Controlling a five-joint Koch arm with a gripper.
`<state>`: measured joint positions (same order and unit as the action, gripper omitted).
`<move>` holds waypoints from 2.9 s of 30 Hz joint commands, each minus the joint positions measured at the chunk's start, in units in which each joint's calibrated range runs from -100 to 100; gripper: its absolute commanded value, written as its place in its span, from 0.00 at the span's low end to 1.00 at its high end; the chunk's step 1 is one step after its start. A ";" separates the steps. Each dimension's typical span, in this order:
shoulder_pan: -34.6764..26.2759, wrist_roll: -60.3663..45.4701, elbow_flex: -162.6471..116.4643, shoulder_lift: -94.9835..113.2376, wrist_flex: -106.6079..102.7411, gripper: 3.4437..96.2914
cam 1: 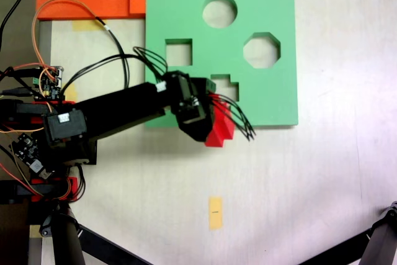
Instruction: Put the cross columnar block into the corresponding hole
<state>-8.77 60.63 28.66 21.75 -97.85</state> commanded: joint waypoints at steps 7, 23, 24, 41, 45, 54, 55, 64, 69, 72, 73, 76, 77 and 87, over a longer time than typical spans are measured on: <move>-4.49 3.22 11.82 -12.67 -2.15 0.36; -7.18 4.74 11.82 -20.49 -2.15 0.36; -7.23 4.74 11.72 -21.05 -2.15 0.36; -8.35 6.40 11.82 -27.20 0.74 0.36; -8.45 6.54 11.72 -28.59 1.51 0.36; -7.67 5.96 11.32 -30.55 1.51 0.54; -7.47 5.67 11.22 -30.55 1.51 0.54; -6.45 5.08 10.62 -30.41 0.93 0.89; -6.35 4.64 10.22 -27.62 0.83 0.89; -6.64 4.44 10.22 -19.38 0.74 0.89; -6.69 4.30 10.22 -13.93 0.54 0.89; -6.45 1.81 10.22 0.46 0.45 0.89; -6.40 0.39 10.22 5.90 0.45 0.89; 2.74 -32.19 11.22 56.04 17.01 0.52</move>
<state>-8.67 34.60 38.07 71.41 -93.93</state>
